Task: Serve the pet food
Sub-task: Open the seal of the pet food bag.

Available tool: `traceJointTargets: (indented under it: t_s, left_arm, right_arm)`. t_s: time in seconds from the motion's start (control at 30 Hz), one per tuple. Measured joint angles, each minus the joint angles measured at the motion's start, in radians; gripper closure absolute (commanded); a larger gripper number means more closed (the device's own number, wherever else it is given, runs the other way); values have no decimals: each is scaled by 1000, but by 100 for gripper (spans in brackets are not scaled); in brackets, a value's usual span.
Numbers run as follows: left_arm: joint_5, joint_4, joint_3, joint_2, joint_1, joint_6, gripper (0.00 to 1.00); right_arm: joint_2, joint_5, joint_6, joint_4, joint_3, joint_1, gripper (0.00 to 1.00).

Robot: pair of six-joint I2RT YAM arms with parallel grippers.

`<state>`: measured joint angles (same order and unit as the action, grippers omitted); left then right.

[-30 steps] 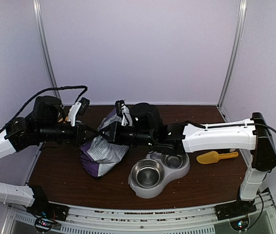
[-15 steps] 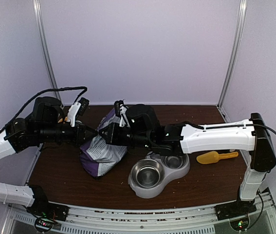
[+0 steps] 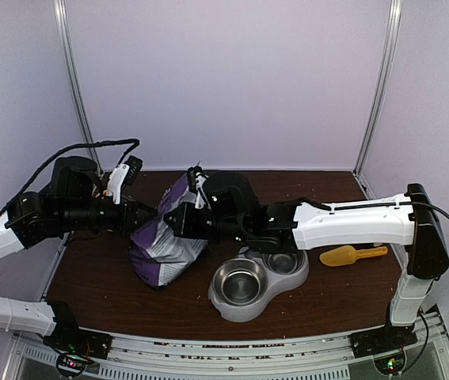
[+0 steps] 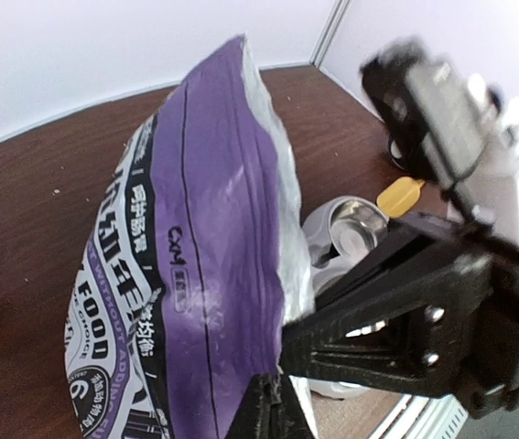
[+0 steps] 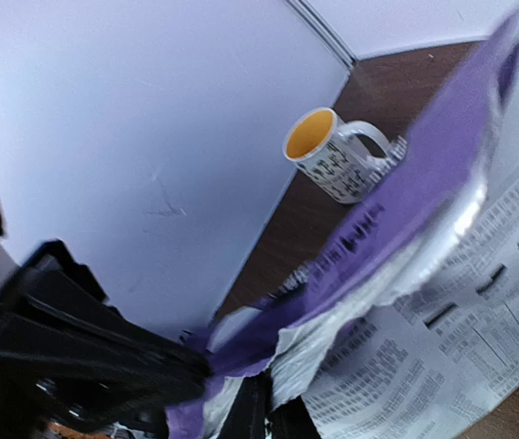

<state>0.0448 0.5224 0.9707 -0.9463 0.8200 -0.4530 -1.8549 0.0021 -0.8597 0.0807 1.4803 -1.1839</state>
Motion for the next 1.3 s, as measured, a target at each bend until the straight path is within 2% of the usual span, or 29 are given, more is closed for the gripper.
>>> traceJointTargets:
  t_s: [0.17, 0.3, 0.33, 0.43, 0.57, 0.8, 1.03, 1.3]
  left_arm:
    - [-50, -58, 3, 32, -6, 10, 100]
    - [-82, -69, 18, 35, -8, 14, 100]
    - [-78, -71, 19, 32, -8, 15, 97]
    - [-39, -73, 27, 10, -8, 31, 79]
    - [36, -66, 44, -31, -8, 43, 59]
    - [142, -24, 103, -71, -8, 54, 36]
    - [287, -1, 161, -122, -3, 109, 28]
    - [303, 56, 211, -198, 7, 126, 28]
  right_arm:
    - [-38, 36, 2, -117, -24, 5, 100]
    - [-50, 46, 3, -134, -33, 5, 100]
    - [-46, 46, 4, -132, -35, 5, 100]
    - [-28, 43, 7, -105, -67, 5, 100]
    - [22, 27, 11, -14, -151, 6, 100]
    - [161, -7, 31, 157, -306, 14, 100]
    - [238, -50, 47, 326, -404, 43, 100]
    - [211, -167, 6, 575, -475, 77, 100]
